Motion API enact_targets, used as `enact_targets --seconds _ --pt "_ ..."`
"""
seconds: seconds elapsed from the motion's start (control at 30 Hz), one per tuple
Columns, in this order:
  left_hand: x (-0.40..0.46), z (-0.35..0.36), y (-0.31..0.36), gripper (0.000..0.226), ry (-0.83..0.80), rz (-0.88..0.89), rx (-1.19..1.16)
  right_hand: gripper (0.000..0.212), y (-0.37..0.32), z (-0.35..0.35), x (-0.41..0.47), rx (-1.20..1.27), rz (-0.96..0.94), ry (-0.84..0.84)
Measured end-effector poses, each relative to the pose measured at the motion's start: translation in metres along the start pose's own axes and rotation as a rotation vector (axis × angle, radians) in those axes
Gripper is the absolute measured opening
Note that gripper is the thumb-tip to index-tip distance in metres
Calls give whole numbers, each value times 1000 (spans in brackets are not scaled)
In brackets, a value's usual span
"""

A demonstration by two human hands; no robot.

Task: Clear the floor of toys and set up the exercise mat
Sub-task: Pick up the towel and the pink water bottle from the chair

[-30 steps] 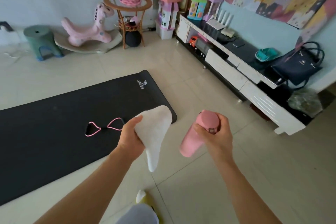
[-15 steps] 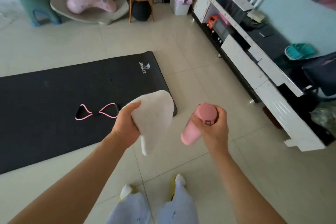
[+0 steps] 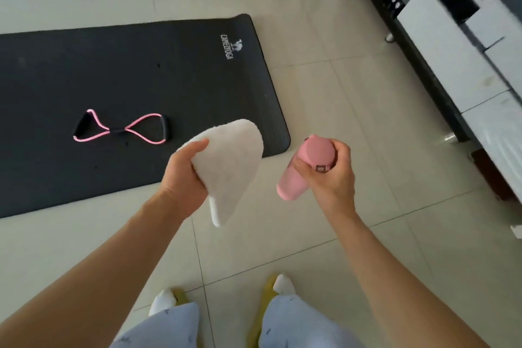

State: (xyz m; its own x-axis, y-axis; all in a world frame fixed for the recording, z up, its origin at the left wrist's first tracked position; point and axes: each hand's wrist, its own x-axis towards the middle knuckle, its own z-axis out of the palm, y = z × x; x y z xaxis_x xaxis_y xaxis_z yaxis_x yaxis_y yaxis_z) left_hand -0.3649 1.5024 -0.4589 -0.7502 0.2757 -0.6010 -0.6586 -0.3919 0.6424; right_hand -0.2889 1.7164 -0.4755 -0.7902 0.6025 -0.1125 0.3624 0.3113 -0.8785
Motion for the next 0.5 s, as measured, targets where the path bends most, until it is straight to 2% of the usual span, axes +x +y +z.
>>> enact_targets --seconds 0.23,0.5 --pt "124 -45 -80 27 -138 75 160 60 128 56 61 4 -52 58" --pt "200 -65 -114 27 -264 160 158 58 200 86 121 -68 -115 131"
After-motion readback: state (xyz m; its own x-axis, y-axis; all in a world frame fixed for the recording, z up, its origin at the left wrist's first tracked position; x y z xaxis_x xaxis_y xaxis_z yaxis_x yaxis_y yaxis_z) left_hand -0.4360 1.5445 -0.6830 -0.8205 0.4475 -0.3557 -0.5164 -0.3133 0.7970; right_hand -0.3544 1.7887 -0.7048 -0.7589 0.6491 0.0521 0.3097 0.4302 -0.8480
